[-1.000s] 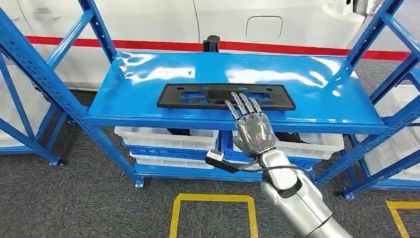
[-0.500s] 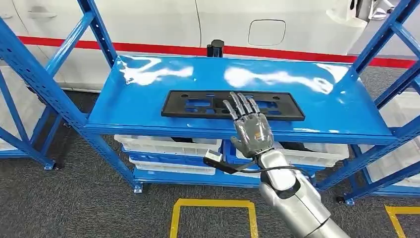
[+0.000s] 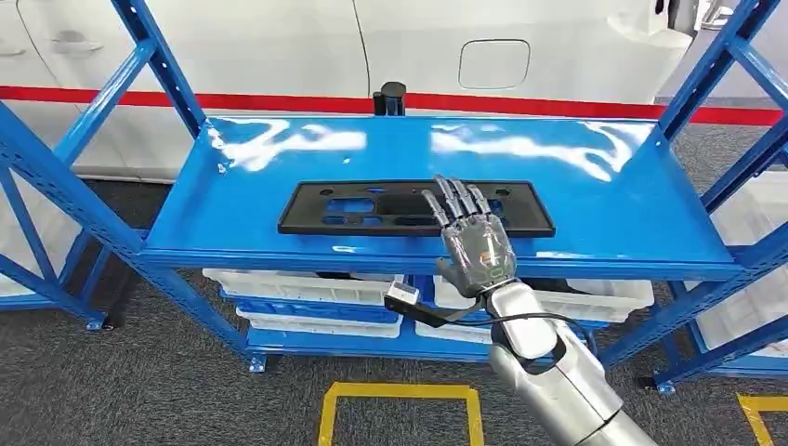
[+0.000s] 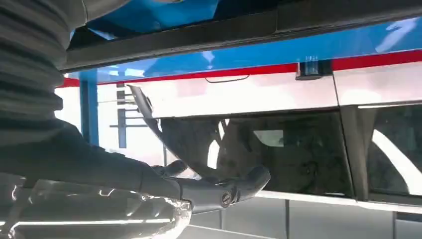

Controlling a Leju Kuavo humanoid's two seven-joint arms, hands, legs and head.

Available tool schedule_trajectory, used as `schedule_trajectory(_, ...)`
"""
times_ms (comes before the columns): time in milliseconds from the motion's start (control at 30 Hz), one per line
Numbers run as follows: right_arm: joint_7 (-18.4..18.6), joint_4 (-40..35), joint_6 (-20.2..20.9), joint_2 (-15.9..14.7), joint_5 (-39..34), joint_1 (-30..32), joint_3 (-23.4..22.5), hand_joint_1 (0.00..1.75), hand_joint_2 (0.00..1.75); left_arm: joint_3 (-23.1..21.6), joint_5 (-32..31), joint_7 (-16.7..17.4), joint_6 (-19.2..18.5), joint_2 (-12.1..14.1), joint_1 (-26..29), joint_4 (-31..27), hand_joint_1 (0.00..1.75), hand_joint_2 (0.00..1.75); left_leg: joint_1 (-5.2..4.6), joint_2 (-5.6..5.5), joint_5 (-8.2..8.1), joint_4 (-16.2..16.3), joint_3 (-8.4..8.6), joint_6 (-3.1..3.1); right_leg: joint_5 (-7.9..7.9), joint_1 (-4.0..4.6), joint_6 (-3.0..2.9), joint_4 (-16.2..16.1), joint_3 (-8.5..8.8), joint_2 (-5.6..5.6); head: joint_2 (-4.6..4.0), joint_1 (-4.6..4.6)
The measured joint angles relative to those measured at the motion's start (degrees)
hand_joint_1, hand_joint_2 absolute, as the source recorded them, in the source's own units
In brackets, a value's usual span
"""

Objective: Take the parts from the cabinet and place them on the table.

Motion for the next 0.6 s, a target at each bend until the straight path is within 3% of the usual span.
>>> schedule_trajectory(33,0.0,0.0,0.0,0.0,0.0,0.1,0.0,0.00,1.75,0.0,0.0,0.0,0.0,0.0,0.1,0.0,0.00,0.00,0.02,0.01,-0.11,2.3,-1.78,-0.08,-0.11,0.06,-0.13,0.0,0.13,0.01,0.00,0.00)
schedule_trajectory(100,0.0,0.0,0.1,0.0,0.1,0.2,0.0,0.00,1.75,0.0,0.0,0.0,0.0,0.0,0.2,0.0,0.00,0.00,0.03,0.04,2.33,1.1,-2.42,0.02,-0.43,0.08,-0.14,0.0,0.53,0.08,0.00,-0.02)
schedule_trajectory(167,0.0,0.0,0.1,0.0,0.2,0.3,0.0,0.00,1.75,0.0,0.0,0.0,0.0,0.1,0.2,0.0,0.00,0.00,0.11,0.07,8.38,-8.2,1.27,0.33,-0.96,0.08,0.11,0.0,1.33,0.21,0.00,-0.02)
schedule_trajectory(200,0.0,-0.1,0.1,0.1,0.2,0.3,0.0,0.00,1.75,0.0,0.0,0.0,0.0,0.1,0.1,0.0,0.00,0.00,0.14,0.08,10.21,-12.2,3.08,0.57,-1.22,0.08,0.34,0.0,1.64,0.22,0.00,-0.02)
schedule_trajectory(233,0.0,-0.1,0.2,0.1,0.2,0.2,0.0,0.00,1.75,0.0,0.0,0.0,0.0,0.1,0.1,0.0,0.00,0.00,-0.15,0.03,9.70,-14.8,4.52,0.70,-1.68,1.00,0.80,0.3,1.69,0.30,0.00,0.02)
schedule_trajectory(333,-0.1,-0.2,0.6,0.1,0.2,0.2,0.0,0.00,1.75,0.0,0.0,0.0,0.0,0.1,0.1,0.0,0.00,0.00,-0.54,-0.02,9.42,-14.7,4.69,1.65,-1.78,0.72,1.58,-0.2,1.80,0.36,0.00,0.20)
schedule_trajectory(400,-0.1,-0.5,0.7,0.1,0.2,0.3,0.0,0.00,1.75,0.0,0.0,0.0,0.0,0.0,0.1,0.0,0.00,0.00,-0.11,0.08,9.84,-15.6,5.49,2.50,-2.42,0.64,2.20,0.7,1.45,0.17,0.00,0.20)
schedule_trajectory(433,-0.1,-0.5,0.7,0.1,0.2,0.1,0.0,0.00,1.75,0.0,0.0,0.0,0.0,0.1,0.0,0.0,0.00,0.00,-0.11,0.09,9.65,-15.7,5.70,2.87,-3.62,0.70,2.10,3.3,0.12,0.13,0.00,0.37)
schedule_trajectory(500,-0.2,-0.5,1.1,0.1,0.1,0.3,0.0,0.00,1.75,0.0,0.0,0.0,0.0,0.1,0.0,0.0,0.00,0.00,-0.15,0.08,9.47,-15.7,5.84,3.28,-6.89,0.53,1.68,12.6,-5.00,0.15,0.00,0.39)
schedule_trajectory(533,-0.2,-0.5,1.1,0.1,0.1,0.6,0.0,0.00,1.75,0.0,0.0,0.0,0.0,0.1,0.0,0.0,0.00,0.00,-0.16,0.06,9.31,-15.7,5.85,3.41,-7.81,0.51,1.77,16.6,-7.40,0.14,0.00,0.44)
schedule_trajectory(567,-0.2,-0.5,1.2,0.1,0.1,0.9,0.1,0.00,1.75,0.0,0.1,0.0,0.0,0.1,0.0,0.0,0.00,0.00,-0.16,-0.02,9.20,-15.7,5.91,3.41,-7.83,0.45,2.11,18.5,-9.02,0.14,0.00,0.46)
schedule_trajectory(600,-0.2,-0.4,1.2,0.1,0.1,1.0,0.1,0.00,1.75,0.0,0.1,0.0,0.0,0.1,0.0,0.0,0.00,0.00,-0.15,-0.13,9.05,-15.7,6.07,3.34,-6.60,0.33,2.64,17.3,-9.01,0.13,0.00,0.48)
